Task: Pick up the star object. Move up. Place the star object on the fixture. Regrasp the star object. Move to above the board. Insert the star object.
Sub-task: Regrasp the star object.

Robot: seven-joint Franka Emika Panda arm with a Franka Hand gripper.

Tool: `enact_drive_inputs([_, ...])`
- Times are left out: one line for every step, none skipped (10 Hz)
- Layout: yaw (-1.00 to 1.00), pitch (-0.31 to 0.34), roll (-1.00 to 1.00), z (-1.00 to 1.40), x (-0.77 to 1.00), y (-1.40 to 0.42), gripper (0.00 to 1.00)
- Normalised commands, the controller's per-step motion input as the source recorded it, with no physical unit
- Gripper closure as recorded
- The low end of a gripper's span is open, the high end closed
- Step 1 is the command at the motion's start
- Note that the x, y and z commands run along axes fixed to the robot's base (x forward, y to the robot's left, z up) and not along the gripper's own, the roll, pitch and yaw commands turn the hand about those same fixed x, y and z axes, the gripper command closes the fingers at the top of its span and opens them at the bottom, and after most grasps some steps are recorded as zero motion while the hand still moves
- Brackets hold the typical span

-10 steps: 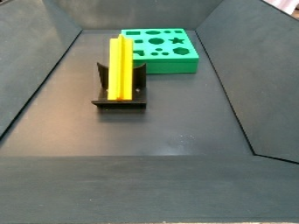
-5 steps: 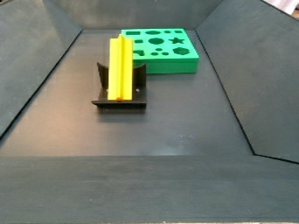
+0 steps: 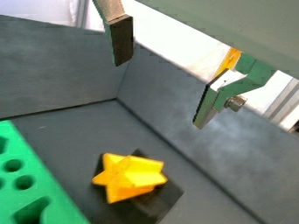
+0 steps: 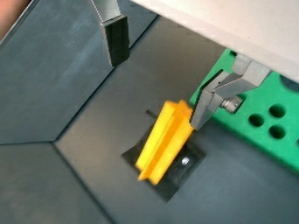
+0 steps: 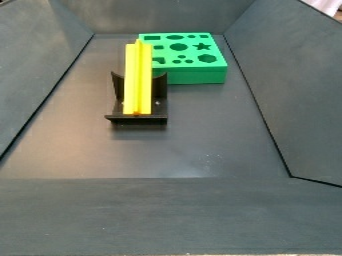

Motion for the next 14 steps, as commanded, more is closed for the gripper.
enact_drive_inputs([0.08, 0.169, 1.0, -0.01, 0.11, -0.05, 0.0])
enact_drive_inputs([0.11, 0.204, 1.0, -0.01, 0.12, -0.05, 0.0])
enact_drive_inputs([0.15, 0.229, 1.0, -0.01, 0.12, -0.05, 0.0])
enact_drive_inputs([0.2, 0.247, 0.97, -0.01, 0.12, -0.05, 0.0])
enact_drive_inputs([0.22, 0.22, 0.79, -0.01, 0.12, -0.06, 0.0])
enact_drive_inputs([0.24, 0.188, 0.61, -0.01, 0.13, -0.06, 0.0])
enact_drive_inputs([0.26, 0.142, 0.38, -0.01, 0.14, -0.06, 0.0])
enact_drive_inputs([0.26, 0.104, 0.25, -0.01, 0.14, -0.05, 0.0])
enact_drive_inputs([0.26, 0.067, 0.19, 0.0, 0.13, -0.05, 0.0])
enact_drive_inputs([0.24, 0.027, 0.18, -0.01, 0.1, -0.06, 0.0])
enact_drive_inputs([0.21, 0.009, 0.17, -0.01, 0.09, -0.06, 0.0])
enact_drive_inputs([0.18, 0.065, 0.21, -1.0, 0.04, 0.04, 0.0])
enact_drive_inputs([0.15, 0.057, 0.2, -1.0, 0.04, 0.04, 0.0])
enact_drive_inputs([0.14, 0.013, 0.19, -1.0, 0.06, 0.04, 0.0])
